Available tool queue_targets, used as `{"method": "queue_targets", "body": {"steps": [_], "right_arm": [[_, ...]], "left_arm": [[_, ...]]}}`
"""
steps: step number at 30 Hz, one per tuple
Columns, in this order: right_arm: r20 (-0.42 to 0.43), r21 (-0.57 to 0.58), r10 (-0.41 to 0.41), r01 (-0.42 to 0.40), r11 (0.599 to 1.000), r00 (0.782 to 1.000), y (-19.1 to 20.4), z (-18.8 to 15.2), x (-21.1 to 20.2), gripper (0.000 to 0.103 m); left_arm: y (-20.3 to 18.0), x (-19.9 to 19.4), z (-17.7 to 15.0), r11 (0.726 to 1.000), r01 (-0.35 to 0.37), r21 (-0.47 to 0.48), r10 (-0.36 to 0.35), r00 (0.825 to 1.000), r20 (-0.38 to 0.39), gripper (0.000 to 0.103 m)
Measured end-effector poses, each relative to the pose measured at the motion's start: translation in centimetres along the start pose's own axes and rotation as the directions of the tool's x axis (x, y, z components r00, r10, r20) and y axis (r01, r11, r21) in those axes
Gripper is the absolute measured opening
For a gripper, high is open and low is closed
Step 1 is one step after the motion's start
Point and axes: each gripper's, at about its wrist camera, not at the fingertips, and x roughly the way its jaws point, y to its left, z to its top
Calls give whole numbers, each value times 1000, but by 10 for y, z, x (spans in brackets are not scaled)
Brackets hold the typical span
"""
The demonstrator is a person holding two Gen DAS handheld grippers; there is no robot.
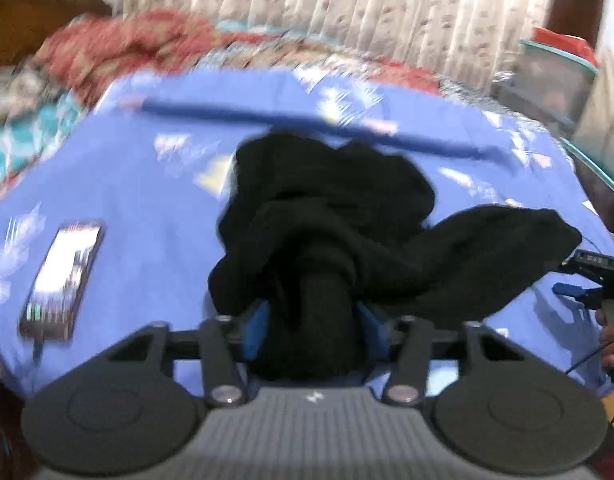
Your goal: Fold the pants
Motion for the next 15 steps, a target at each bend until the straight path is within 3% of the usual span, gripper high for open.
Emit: {"method": "queue_targets", "body": {"steps": [2,3,6,7,9,12,15], "right_arm": [[15,-26,-5,5,1000,1000,4,2,-6,68],[30,-40,-13,14,999,999,4,5,-10,68],[85,-45,-59,63,997,995,-7,17,-22,68],[105,-27,-81,84,996,991,-15,24,-26,68],[139,7,-113,113,994,984,-30,36,-33,68],[191,28,-173,171,985,966,-51,60,-36,68],[200,41,-230,227,973,952,-71,83,-22,68]], "left_arm": [[23,6,-4,988,-15,-156,11,1000,-24,55],[33,11,-5,968,0,-250,-7,1000,-26,56],[76,26,-12,845,63,-530,-97,995,-35,61],[86,33,-16,813,70,-579,-114,993,-41,61],[97,45,-21,775,88,-626,-153,987,-50,63],[99,68,-28,702,138,-698,-246,968,-56,80],[98,84,-38,664,178,-726,-313,948,-54,84]]}}
